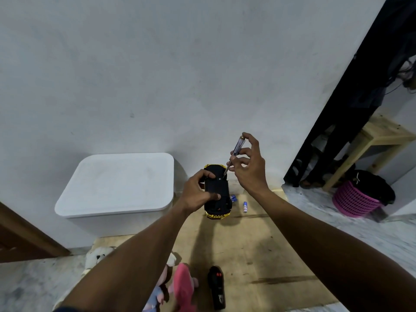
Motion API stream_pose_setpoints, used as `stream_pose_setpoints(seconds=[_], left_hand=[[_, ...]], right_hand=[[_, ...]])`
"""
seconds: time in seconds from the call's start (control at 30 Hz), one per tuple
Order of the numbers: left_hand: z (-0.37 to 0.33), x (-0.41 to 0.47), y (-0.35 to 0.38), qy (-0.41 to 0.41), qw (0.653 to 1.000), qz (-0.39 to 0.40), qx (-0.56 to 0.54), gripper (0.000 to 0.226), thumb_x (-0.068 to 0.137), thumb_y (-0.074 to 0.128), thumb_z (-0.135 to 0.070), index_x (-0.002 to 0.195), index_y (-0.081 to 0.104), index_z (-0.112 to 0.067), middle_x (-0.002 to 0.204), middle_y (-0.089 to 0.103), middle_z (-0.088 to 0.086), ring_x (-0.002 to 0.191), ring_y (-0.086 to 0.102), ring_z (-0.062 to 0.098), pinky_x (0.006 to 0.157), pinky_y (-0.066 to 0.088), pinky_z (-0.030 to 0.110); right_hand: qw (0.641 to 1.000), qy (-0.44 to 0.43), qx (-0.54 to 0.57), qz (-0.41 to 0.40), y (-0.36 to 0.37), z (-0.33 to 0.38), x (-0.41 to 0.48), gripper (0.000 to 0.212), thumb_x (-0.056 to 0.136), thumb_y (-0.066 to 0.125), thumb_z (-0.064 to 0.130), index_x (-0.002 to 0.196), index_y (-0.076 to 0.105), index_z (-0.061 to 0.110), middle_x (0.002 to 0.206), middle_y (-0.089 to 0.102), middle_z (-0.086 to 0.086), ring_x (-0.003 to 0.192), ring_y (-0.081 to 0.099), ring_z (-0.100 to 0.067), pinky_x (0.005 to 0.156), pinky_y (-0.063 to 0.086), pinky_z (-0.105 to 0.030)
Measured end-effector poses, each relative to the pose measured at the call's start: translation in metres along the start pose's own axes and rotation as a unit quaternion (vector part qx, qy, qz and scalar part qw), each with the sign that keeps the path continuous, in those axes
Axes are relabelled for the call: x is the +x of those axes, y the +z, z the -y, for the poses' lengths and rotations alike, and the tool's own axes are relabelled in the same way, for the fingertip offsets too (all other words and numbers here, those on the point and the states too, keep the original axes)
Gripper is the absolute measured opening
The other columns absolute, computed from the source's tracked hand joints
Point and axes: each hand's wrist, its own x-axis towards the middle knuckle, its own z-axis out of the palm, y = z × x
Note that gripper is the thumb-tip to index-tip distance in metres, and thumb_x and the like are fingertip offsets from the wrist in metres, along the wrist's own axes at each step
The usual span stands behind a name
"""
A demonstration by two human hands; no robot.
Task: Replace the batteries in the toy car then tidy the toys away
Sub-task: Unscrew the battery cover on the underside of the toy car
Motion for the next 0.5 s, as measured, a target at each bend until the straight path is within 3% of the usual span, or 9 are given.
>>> stream_pose_setpoints(seconds=[0.13, 0.33, 0.5], left_hand=[[-0.0022, 0.0000, 0.0003, -0.010, 1.000, 0.014, -0.003, 0.059, 0.040, 0.085, -0.025, 0.092, 0.060, -0.037, 0.105, 0.067, 0.000, 0.097, 0.062, 0.034, 0.081, 0.054, 0.049], [-0.0021, -0.0003, 0.0005, -0.017, 1.000, 0.004, -0.013, 0.052, 0.045, 0.082, -0.018, 0.089, 0.060, -0.036, 0.103, 0.067, -0.002, 0.089, 0.060, 0.022, 0.081, 0.055, 0.049], [-0.0044, -0.0006, -0.0002, -0.020, 1.000, 0.006, -0.017, 0.052, 0.048, 0.081, -0.012, 0.092, 0.060, -0.029, 0.105, 0.066, 0.001, 0.092, 0.060, 0.025, 0.078, 0.055, 0.044]], right_hand=[[1.000, -0.007, 0.003, -0.003, 0.0010, 0.0020, -0.0013, 0.064, 0.091, 0.059, -0.004, 0.137, 0.038, 0.036, 0.095, 0.066, -0.011, 0.070, 0.073, -0.023, 0.067, 0.063, -0.042], [1.000, -0.007, 0.001, -0.003, 0.0020, 0.0024, -0.0023, 0.063, 0.091, 0.059, -0.004, 0.135, 0.039, 0.036, 0.095, 0.067, -0.009, 0.071, 0.073, -0.023, 0.069, 0.063, -0.043], [1.000, -0.003, -0.001, -0.002, 0.0033, 0.0003, -0.0054, 0.062, 0.091, 0.058, -0.004, 0.135, 0.039, 0.035, 0.095, 0.067, -0.009, 0.074, 0.073, -0.025, 0.070, 0.063, -0.043]])
